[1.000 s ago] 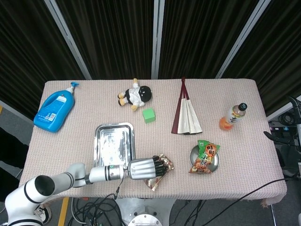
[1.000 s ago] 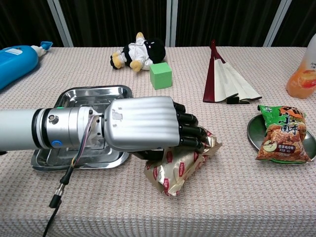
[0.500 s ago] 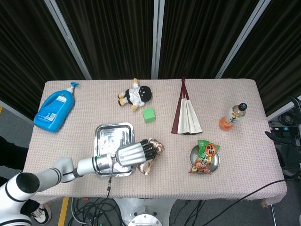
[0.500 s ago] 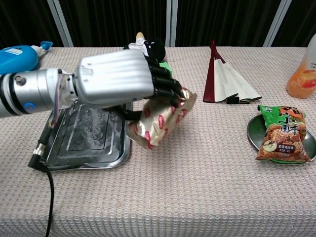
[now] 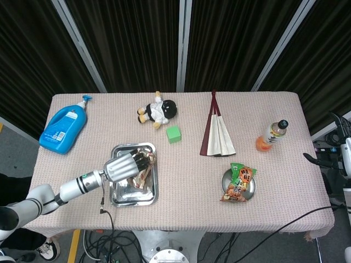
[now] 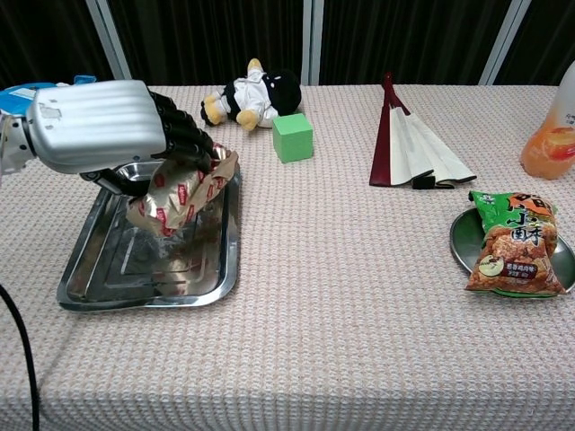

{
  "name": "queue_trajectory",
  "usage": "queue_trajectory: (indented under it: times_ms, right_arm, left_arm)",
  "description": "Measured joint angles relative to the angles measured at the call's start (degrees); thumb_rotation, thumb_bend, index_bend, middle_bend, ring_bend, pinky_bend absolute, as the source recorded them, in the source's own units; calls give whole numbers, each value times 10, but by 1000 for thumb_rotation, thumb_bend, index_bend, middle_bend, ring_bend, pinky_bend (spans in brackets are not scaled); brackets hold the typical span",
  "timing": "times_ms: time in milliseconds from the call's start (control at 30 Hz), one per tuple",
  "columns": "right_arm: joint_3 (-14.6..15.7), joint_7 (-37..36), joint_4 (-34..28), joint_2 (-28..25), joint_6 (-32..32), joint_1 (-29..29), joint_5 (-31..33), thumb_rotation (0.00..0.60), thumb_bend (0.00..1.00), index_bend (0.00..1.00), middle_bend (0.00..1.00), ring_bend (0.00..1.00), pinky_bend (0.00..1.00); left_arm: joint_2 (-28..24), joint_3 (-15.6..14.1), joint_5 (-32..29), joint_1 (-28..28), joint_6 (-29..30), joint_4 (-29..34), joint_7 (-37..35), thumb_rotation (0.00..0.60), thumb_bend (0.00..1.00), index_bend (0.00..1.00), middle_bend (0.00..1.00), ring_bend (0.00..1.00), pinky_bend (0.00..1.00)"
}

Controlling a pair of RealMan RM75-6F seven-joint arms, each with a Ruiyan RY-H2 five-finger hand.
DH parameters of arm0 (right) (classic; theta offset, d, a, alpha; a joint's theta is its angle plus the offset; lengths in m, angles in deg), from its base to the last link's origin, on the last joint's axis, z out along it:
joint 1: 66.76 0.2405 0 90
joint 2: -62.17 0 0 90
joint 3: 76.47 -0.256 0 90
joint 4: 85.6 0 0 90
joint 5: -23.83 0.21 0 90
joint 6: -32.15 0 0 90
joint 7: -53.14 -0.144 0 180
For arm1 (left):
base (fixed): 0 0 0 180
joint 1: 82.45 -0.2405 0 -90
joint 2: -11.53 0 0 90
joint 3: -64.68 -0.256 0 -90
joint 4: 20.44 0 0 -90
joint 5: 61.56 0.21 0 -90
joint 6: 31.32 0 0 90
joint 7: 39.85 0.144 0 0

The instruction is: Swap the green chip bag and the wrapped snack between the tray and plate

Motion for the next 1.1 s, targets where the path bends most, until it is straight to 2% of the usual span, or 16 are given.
queue_trajectory:
  times_ms: [67, 133, 333, 533, 633, 800, 967, 1100]
  right_arm:
    - [0, 0, -1, 0, -1, -1, 0, 600, 0, 0, 53, 0, 7]
    - [0, -1, -1, -1, -1, -1, 0, 600, 0, 0, 53, 0, 7]
    - [-1, -5, -1, -3, -6, -4, 0, 600, 0, 0, 53, 0, 7]
    - [4, 0, -2, -7, -14, -10, -9, 600, 0, 0, 51, 0, 6]
    - [10, 23, -1, -6, -24, -15, -15, 600, 0, 0, 47, 0, 0]
    - [30, 119, 3, 2, -39, -32, -21, 600, 0, 0, 17, 0, 0]
    - [67, 254, -5, 17, -52, -68, -16, 600, 0, 0, 0, 0, 0]
    - [105, 305, -18, 33, -75, -115, -17, 600, 0, 0, 0, 0, 0]
  left_arm:
    - [-1, -1, 1, -1, -1, -1, 5, 600, 292, 126, 218, 234, 383]
    - [-2, -1, 1, -2, -2, 1, 3, 600, 272, 82, 173, 185, 341]
    - [-15, 6, -10, -10, -10, 19, 25, 600, 256, 69, 149, 133, 277]
    - [-55, 29, -63, -43, -13, 74, 67, 600, 216, 72, 148, 125, 259]
    - [-81, 45, -115, -78, -4, 120, 79, 600, 199, 80, 148, 122, 252]
    - [-132, 65, -216, -173, 35, 216, 83, 600, 186, 90, 148, 106, 232]
    - [-163, 63, -257, -281, 115, 270, 73, 600, 179, 92, 148, 106, 226]
    - [-179, 54, -271, -350, 168, 292, 35, 600, 175, 100, 148, 106, 222]
